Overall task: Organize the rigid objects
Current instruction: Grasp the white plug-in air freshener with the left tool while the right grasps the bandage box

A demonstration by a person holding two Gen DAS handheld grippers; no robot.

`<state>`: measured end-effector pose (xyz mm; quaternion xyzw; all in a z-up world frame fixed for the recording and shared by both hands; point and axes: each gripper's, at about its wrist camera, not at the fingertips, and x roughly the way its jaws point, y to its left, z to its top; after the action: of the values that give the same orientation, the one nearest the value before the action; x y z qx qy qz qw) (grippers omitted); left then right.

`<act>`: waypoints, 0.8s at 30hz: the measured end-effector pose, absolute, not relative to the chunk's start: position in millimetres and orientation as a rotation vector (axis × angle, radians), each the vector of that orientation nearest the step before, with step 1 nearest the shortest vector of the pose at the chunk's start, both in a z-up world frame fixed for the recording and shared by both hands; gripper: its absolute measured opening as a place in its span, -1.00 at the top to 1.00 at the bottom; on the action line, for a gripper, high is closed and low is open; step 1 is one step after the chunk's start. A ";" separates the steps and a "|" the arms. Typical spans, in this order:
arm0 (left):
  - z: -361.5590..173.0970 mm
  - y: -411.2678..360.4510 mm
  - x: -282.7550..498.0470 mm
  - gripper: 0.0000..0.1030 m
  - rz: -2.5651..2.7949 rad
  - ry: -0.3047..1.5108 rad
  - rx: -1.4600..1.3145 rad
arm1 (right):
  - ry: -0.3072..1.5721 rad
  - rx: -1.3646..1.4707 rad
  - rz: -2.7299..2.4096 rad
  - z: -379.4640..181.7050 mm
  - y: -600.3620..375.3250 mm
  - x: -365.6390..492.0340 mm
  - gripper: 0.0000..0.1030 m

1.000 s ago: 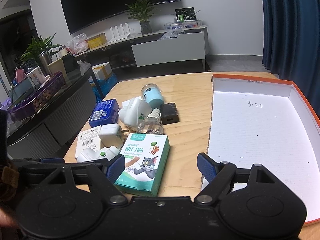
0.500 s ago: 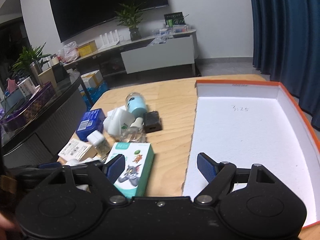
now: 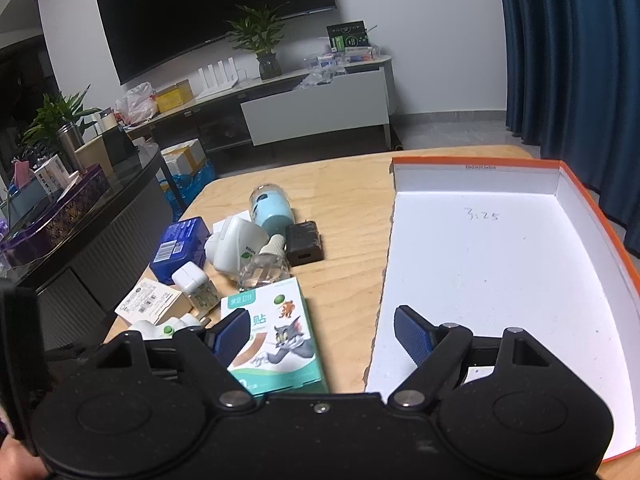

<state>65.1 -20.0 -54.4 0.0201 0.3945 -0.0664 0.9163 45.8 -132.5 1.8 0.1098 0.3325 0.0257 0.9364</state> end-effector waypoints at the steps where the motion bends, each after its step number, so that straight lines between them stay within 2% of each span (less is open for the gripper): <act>1: -54.5 -19.3 65.2 -0.53 -0.135 0.803 0.043 | 0.684 0.219 0.063 1.0 -130.5 46.6 -0.81; 2: -53.6 -19.1 64.3 -0.33 -0.140 0.793 0.047 | 0.689 0.211 0.079 -0.1 -128.1 47.5 -0.81; 3: -52.7 -17.8 63.3 -0.30 -0.158 0.785 0.045 | 0.698 0.200 0.099 -0.8 -125.3 48.3 -0.81; 19: -39.5 17.2 32.3 -0.29 -0.115 0.780 -0.063 | 0.885 0.007 0.209 -29.4 -83.4 105.4 -0.81; 20: -38.7 19.1 32.3 -0.29 -0.107 0.777 -0.069 | 0.899 -0.003 0.210 -32.9 -81.6 108.0 -0.80; 21: -37.7 19.8 32.1 -0.29 -0.102 0.775 -0.073 | 0.909 -0.011 0.214 -35.7 -80.6 109.0 -0.65; 24: -33.3 20.3 30.9 -0.29 -0.098 0.763 -0.083 | 0.877 -0.025 0.196 -32.2 -81.6 101.4 -0.64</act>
<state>30.9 20.3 -33.3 -0.0404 0.3720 -0.0479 0.9261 101.4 -81.6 -32.2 -0.0119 0.4241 0.0948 0.9006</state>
